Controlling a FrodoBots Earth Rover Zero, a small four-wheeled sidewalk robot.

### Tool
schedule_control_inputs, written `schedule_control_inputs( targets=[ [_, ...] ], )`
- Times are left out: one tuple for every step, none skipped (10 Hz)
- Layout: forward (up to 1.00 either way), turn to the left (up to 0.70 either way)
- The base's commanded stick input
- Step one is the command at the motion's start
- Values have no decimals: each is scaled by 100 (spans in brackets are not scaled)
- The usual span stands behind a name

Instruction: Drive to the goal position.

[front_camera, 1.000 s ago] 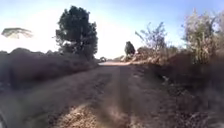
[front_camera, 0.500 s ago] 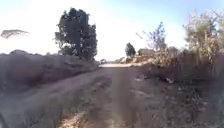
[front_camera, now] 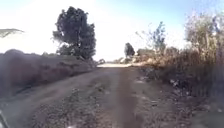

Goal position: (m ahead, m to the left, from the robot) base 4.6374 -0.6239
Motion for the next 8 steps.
schedule_control_inputs(
  targets=[
    [50,0],
    [50,0],
    [50,0],
    [50,0],
    [50,0],
    [50,0],
    [50,0],
    [50,0]
  ],
)
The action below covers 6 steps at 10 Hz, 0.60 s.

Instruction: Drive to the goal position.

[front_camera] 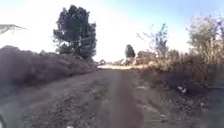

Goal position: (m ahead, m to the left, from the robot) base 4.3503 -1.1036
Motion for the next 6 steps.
schedule_control_inputs(
  targets=[
    [50,0],
    [50,0],
    [50,0],
    [50,-9],
    [50,-45],
    [50,-17]
  ],
)
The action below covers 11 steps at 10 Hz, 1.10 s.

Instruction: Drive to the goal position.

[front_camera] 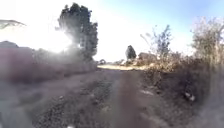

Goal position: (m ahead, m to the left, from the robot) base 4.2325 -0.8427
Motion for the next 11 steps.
schedule_control_inputs(
  targets=[
    [50,0],
    [50,0],
    [50,0],
    [50,0],
    [50,0],
    [50,-40],
    [50,-1],
    [50,0],
    [50,0],
    [50,0],
    [50,-40]
  ],
)
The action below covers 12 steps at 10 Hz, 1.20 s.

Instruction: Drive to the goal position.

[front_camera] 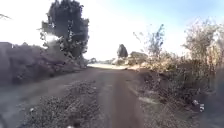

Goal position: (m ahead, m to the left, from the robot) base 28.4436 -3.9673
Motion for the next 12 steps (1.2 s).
schedule_control_inputs(
  targets=[
    [50,-14],
    [50,0],
    [50,0],
    [50,0],
    [50,0],
    [50,0],
    [50,0],
    [50,0],
    [50,0],
    [50,0],
    [50,-27],
    [50,-44]
  ],
)
